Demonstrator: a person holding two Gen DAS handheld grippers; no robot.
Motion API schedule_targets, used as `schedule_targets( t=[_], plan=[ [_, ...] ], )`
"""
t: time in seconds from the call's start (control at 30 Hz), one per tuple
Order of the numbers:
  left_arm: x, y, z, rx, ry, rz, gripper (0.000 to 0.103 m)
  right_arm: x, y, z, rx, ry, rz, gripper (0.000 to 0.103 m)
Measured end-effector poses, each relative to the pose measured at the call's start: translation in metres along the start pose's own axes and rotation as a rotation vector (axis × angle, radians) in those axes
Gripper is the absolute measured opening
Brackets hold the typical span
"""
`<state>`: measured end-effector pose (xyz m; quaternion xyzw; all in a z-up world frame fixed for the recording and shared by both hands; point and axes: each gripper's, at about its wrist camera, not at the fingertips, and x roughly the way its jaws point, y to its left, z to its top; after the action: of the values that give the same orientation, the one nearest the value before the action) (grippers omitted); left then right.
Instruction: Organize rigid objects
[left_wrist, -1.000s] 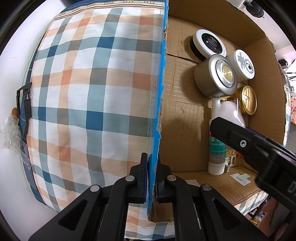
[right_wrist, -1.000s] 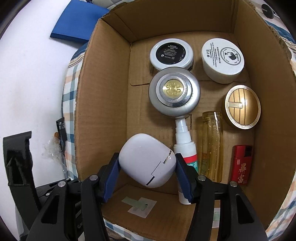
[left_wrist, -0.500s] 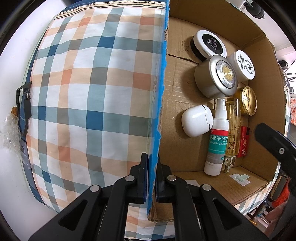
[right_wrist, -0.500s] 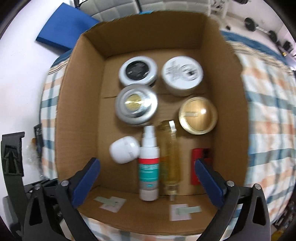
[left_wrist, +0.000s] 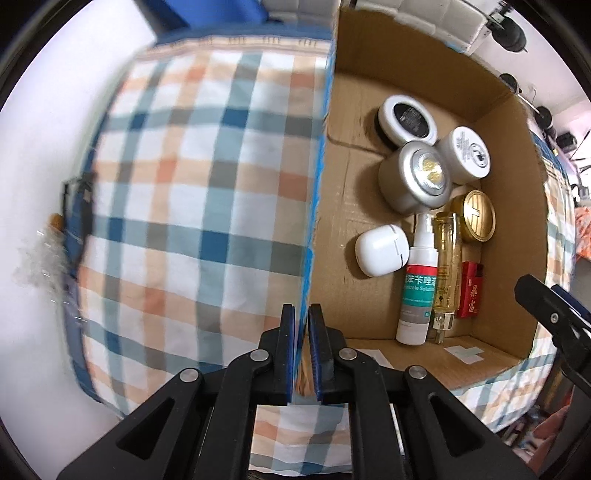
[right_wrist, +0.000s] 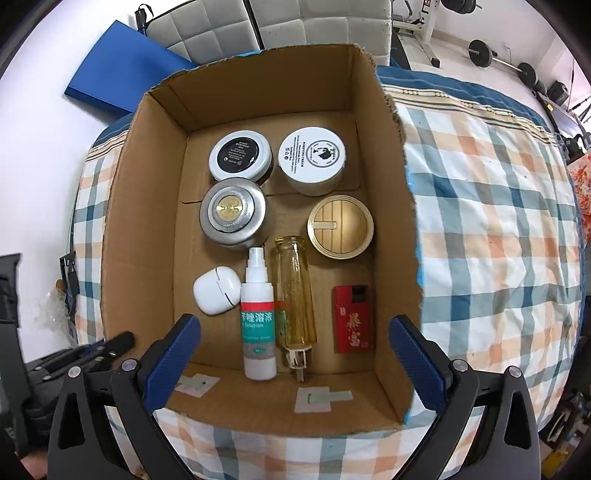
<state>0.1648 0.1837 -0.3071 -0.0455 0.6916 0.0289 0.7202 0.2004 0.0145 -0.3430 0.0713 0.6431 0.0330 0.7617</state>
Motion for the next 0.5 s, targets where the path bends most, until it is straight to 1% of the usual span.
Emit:
schedule_targets(
  t=[0.03,0.07,0.13,0.17,0.23,0.33,0.4,0.47,0.5],
  plan=[
    [-0.007,-0.004,-0.002,0.008,-0.016,0.016,0.008,-0.004,-0.001,-0.002,-0.003,-0.007,-0.005,0.103],
    [-0.016,-0.008,-0.005,0.01,-0.035,0.033,0.012,-0.008,-0.002,-0.004,-0.006,-0.014,-0.015,0.103],
    [-0.028,-0.01,-0.007,0.006,-0.076,0.04,0.036,-0.017,-0.006,-0.008,-0.007,-0.03,-0.016,0.103],
    [-0.037,-0.013,-0.01,0.0,-0.106,0.044,0.041,-0.023,-0.009,-0.009,-0.008,-0.039,-0.022,0.103],
    [-0.048,-0.013,-0.01,-0.005,-0.136,0.035,0.064,-0.034,-0.014,-0.012,-0.005,-0.056,-0.022,0.103],
    [-0.065,-0.02,-0.013,-0.002,-0.173,0.02,0.079,-0.053,-0.021,-0.019,0.0,-0.081,-0.017,0.103],
    [-0.076,-0.025,-0.017,0.005,-0.197,0.012,0.081,-0.066,-0.025,-0.025,-0.001,-0.1,-0.022,0.103],
    [-0.088,-0.03,-0.023,0.015,-0.225,0.008,0.092,-0.077,-0.028,-0.031,-0.003,-0.116,-0.027,0.103],
    [-0.094,-0.033,-0.025,0.025,-0.239,0.007,0.103,-0.083,-0.031,-0.035,0.0,-0.12,-0.026,0.103]
  ],
)
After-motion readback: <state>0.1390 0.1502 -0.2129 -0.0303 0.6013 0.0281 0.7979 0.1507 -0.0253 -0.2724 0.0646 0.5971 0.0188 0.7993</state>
